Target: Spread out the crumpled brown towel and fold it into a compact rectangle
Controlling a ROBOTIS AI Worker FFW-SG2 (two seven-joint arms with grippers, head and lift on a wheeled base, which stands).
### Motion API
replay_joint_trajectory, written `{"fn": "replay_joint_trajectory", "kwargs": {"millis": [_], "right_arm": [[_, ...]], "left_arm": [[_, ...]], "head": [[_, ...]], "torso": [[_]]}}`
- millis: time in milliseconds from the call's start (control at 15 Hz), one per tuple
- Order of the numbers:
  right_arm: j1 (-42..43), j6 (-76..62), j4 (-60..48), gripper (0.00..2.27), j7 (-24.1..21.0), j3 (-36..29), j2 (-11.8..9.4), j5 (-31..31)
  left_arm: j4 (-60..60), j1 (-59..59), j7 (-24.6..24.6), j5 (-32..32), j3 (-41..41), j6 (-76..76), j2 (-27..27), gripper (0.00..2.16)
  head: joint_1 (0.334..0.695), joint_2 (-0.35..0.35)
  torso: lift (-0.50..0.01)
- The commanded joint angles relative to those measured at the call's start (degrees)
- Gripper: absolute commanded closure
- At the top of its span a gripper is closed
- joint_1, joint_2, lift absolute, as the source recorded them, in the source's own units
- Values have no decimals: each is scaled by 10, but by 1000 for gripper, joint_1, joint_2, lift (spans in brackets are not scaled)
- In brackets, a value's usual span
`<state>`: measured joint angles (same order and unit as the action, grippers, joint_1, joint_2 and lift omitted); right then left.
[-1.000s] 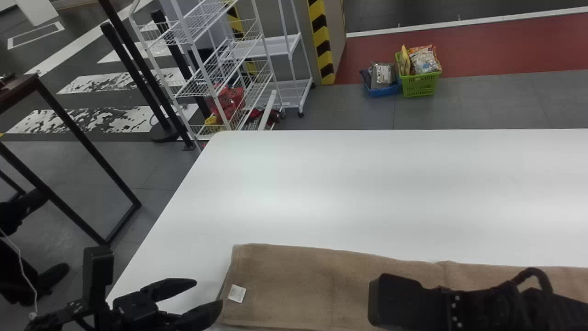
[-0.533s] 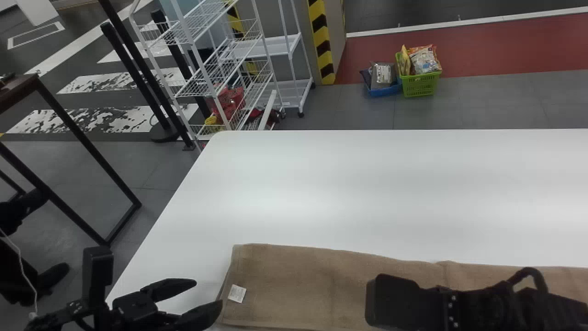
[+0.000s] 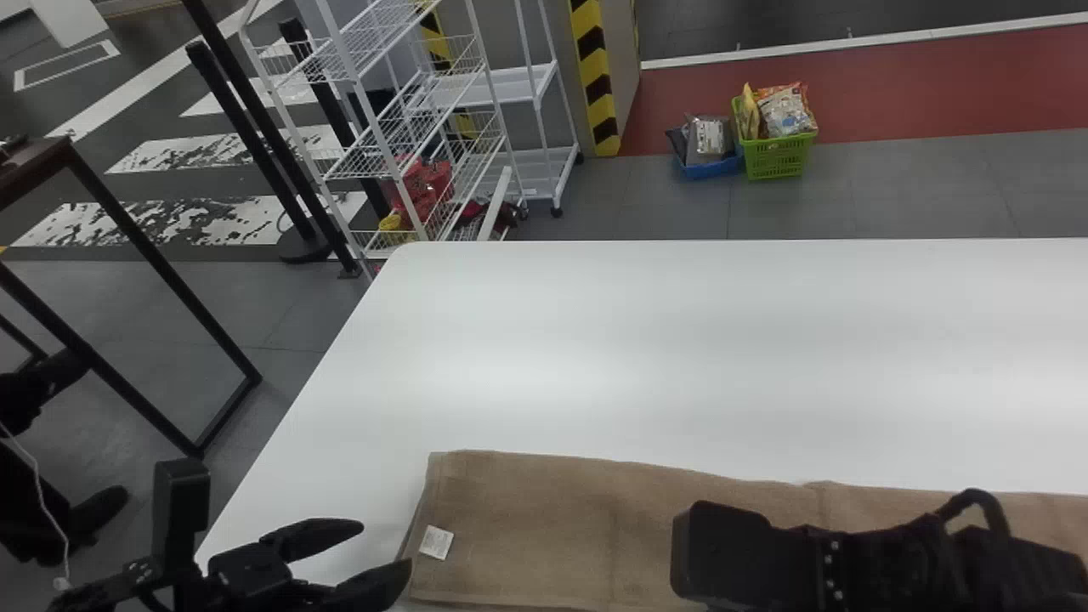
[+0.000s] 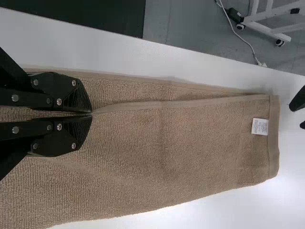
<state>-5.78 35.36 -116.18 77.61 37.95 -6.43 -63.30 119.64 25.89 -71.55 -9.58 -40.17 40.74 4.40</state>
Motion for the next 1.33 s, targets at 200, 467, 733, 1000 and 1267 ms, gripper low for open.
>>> {"fn": "replay_joint_trajectory", "kwargs": {"millis": [200, 467, 733, 1000, 1267], "right_arm": [[-35, 20, -77, 1055, 7, 10, -18, 10], [-58, 24, -69, 1052, 7, 20, -42, -23], [-50, 29, -44, 1048, 7, 21, -44, -28], [-42, 136, -79, 171, 7, 11, -40, 22], [-42, 253, -157, 53, 7, -111, -18, 193]], "left_arm": [[2, 0, 0, 0, 0, 0, 0, 70], [1, 0, 9, -1, 9, 0, 1, 70], [-1, 0, 9, -1, 11, -2, 1, 70], [-1, 0, 8, 0, 6, -2, 2, 70], [1, -2, 9, 4, 9, -2, 3, 66]], "head": [[695, 350], [695, 350], [695, 350], [695, 350], [695, 350]], "torso": [[-127], [-127], [-127], [-127], [-127]]}}
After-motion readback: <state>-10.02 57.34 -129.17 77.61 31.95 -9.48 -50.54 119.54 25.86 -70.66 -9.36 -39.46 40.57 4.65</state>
